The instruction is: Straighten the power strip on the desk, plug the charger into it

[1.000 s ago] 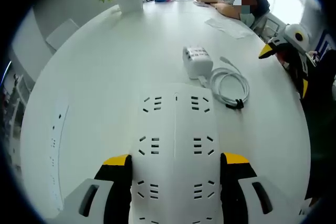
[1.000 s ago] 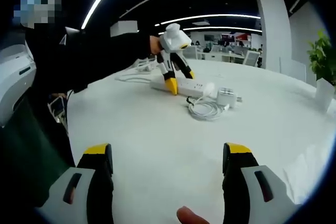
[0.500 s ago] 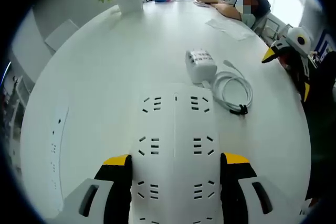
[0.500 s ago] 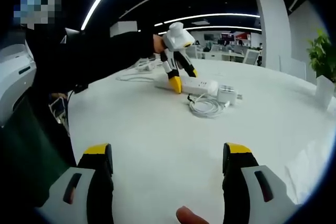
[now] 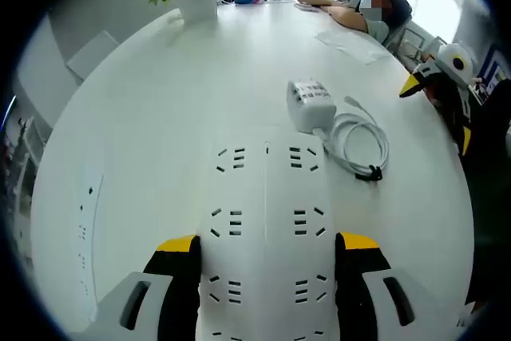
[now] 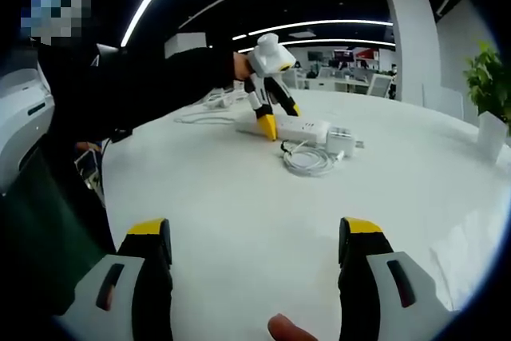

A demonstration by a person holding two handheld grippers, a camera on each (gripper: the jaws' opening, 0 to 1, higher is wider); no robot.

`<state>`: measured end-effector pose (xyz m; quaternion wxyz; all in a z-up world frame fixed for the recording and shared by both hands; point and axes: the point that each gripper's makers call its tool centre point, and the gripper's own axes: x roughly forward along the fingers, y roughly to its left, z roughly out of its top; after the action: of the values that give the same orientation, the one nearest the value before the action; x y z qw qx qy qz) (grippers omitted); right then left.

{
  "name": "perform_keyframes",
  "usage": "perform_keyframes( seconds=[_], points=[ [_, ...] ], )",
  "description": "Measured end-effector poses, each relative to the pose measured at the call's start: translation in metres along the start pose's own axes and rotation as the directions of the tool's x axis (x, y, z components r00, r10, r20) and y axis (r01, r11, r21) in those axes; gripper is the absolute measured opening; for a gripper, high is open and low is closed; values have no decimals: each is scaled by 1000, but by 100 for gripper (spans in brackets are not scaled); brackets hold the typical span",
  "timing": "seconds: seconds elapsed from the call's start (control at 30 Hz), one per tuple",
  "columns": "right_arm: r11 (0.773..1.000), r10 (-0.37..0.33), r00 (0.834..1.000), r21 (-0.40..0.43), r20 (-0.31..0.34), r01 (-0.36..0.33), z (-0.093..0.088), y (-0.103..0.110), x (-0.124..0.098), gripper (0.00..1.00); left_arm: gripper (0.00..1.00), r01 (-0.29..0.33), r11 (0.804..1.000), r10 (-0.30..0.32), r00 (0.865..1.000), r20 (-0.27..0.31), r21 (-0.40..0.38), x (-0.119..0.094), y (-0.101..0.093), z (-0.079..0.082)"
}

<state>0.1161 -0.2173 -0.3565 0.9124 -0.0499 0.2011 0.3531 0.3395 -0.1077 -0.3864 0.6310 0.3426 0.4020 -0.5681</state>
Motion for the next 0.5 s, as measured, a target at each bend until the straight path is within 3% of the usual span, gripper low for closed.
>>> perform_keyframes(
  seconds=[0.5],
  points=[
    [1000, -4, 1000, 4, -6, 4, -3, -4, -1, 86, 69, 0, 1000, 0, 1000, 7, -5, 4, 7, 8]
  ],
)
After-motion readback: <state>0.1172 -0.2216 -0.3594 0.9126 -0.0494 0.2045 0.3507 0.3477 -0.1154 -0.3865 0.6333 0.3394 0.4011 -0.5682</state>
